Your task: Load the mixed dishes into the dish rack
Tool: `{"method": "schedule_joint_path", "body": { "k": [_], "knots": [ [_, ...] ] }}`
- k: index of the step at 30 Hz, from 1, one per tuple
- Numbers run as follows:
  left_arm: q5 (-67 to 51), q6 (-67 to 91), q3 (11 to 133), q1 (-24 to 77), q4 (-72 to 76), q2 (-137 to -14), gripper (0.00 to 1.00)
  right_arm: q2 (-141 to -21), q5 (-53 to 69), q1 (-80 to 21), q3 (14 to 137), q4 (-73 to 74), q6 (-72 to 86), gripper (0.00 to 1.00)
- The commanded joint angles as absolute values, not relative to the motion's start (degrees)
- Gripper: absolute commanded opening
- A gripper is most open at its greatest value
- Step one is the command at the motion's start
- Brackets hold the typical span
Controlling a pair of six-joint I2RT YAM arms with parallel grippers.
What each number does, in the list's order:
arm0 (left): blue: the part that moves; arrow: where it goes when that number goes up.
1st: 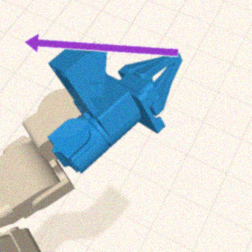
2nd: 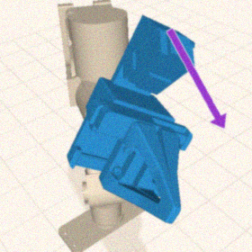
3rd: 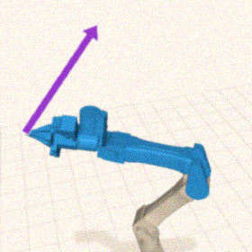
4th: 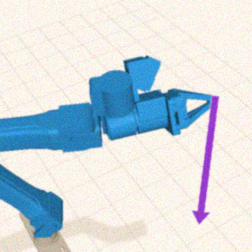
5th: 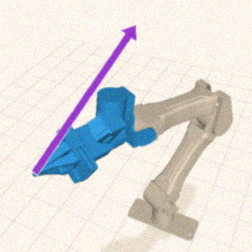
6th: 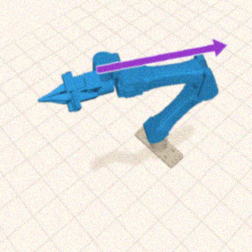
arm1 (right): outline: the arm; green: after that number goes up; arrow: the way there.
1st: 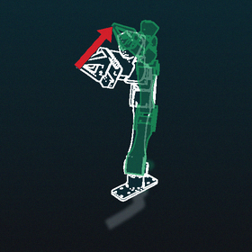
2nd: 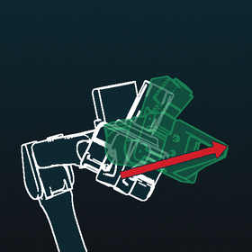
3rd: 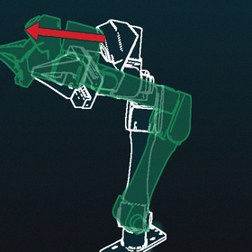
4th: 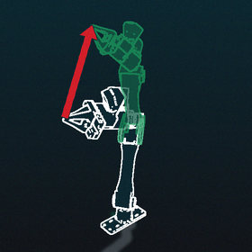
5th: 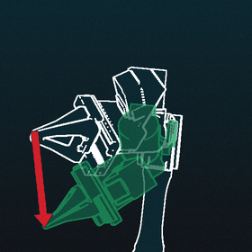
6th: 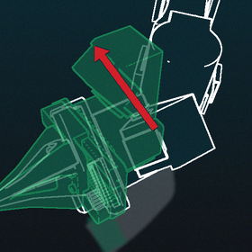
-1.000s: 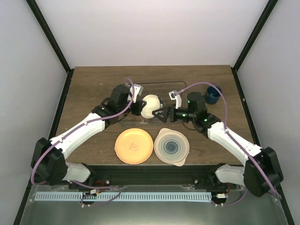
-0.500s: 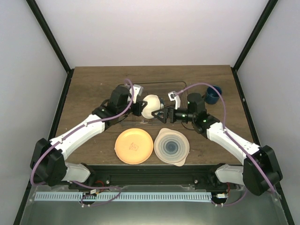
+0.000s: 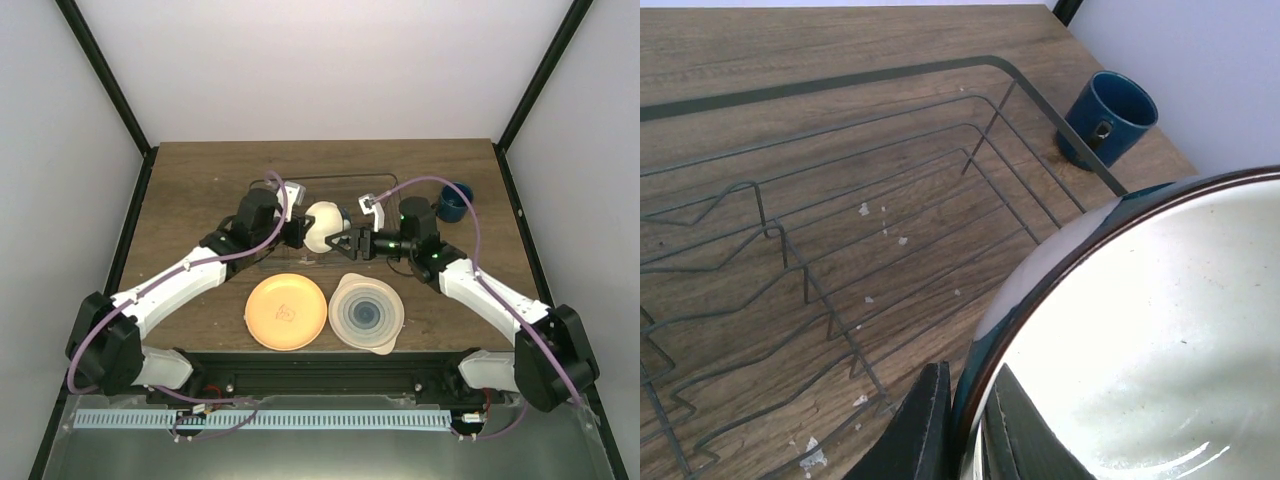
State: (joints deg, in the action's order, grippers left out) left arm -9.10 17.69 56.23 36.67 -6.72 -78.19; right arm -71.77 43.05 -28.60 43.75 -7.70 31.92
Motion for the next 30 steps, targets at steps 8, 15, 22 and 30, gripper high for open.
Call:
{"method": "schedule_joint_path", "body": {
  "k": [8, 15, 22, 30],
  "knots": [
    [-9.01, 19.25, 55.42, 37.26, 0.96, -80.37, 0.0, -72.77, 45.29, -28.55, 43.94, -9.45, 29.54, 0.37],
    [-9.31, 19.16, 54.93, 37.24, 2.18, -82.74, 0.08, -72.88, 43.19, -28.55, 44.89, -8.31, 28.43, 0.34],
    [-8.41, 18.45, 54.16, 37.26, 2.54, -84.83, 0.28, -73.77, 39.76, -28.54, 46.38, -7.44, 26.35, 0.34],
    [-4.91, 16.88, 53.97, 36.38, -0.61, -85.0, 0.53, -76.28, 32.43, -27.93, 49.25, -5.19, 23.4, 0.33]
  ]
}}
